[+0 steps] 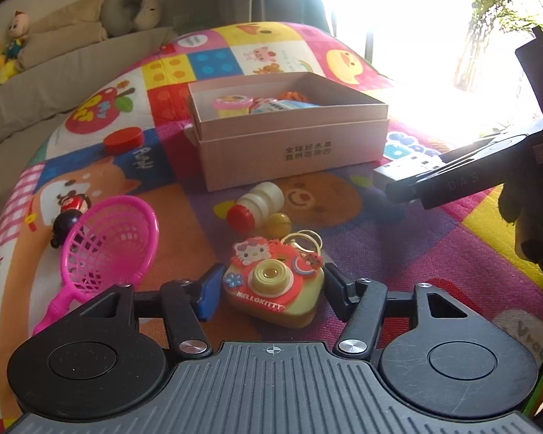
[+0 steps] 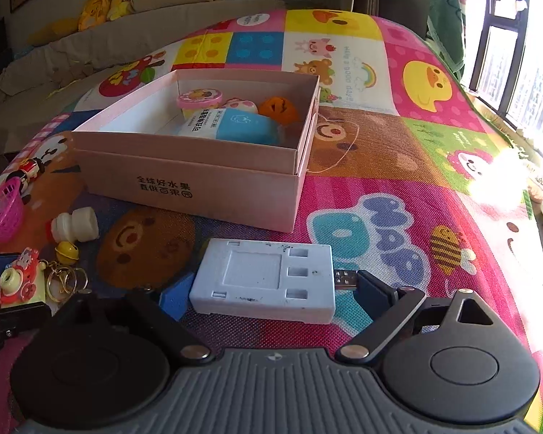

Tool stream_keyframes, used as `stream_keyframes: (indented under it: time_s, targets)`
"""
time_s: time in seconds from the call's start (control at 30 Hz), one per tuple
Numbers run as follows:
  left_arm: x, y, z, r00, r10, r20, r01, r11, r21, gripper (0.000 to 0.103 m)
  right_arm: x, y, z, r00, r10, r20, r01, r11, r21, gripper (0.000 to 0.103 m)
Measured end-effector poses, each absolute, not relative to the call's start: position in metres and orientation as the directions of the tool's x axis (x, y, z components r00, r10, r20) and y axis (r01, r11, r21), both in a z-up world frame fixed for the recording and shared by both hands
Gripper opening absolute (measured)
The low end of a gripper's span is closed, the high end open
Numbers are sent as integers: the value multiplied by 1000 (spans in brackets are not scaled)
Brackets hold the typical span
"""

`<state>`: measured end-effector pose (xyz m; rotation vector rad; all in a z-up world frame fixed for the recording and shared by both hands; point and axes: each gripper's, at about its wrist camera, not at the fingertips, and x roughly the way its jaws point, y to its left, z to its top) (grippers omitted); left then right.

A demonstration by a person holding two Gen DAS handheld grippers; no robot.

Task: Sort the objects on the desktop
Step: 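Grasp the yellow lens-shaped toy with the left tool while the right tool grasps the white charger, then lower the yellow toy into the pink box with the left tool while the right tool drops the charger in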

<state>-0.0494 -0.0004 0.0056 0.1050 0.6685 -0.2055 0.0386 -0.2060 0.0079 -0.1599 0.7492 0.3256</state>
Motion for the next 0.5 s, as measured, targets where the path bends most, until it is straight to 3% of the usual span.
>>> stream_keyframes:
  time_s: [0.13, 0.33, 0.5]
  targets:
    - [-54, -3, 26, 787, -184, -588, 249, 968, 30, 64, 13, -214, 38, 716, 262, -647, -364, 931, -25, 93]
    - [-30, -12, 105, 912, -190, -362, 253, 958, 136, 63, -15, -234, 127, 864, 295, -408, -330, 944, -16, 93]
    - [27, -24, 143, 946, -161, -283, 214, 962, 168, 63, -17, -239, 156, 913, 285, -291, -302, 953, -15, 93]
